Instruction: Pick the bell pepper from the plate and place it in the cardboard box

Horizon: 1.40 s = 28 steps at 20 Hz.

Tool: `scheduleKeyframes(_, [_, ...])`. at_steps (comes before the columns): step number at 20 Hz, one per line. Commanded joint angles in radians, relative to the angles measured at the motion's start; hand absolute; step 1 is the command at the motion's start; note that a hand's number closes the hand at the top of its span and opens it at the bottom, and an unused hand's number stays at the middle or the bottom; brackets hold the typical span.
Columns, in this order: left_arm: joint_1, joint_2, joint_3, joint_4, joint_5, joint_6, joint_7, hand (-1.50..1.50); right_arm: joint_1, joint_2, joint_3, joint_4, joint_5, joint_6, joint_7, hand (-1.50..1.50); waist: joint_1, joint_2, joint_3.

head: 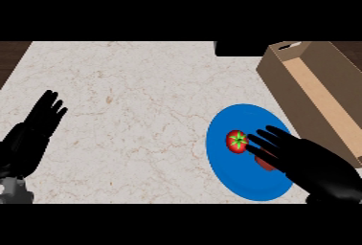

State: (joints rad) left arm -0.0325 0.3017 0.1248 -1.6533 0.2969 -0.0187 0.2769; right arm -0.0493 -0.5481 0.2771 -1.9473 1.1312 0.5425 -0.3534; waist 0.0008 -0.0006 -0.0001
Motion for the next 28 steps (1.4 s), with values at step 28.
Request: scheduleKeyframes(28, [0.016,-0.051,0.091,0.013,-0.053,-0.103,-0.023,0.0,-0.028,0.177,-0.014,0.261,0.29,-0.115,-0.058,-1.5,0.001,0.0,0.0])
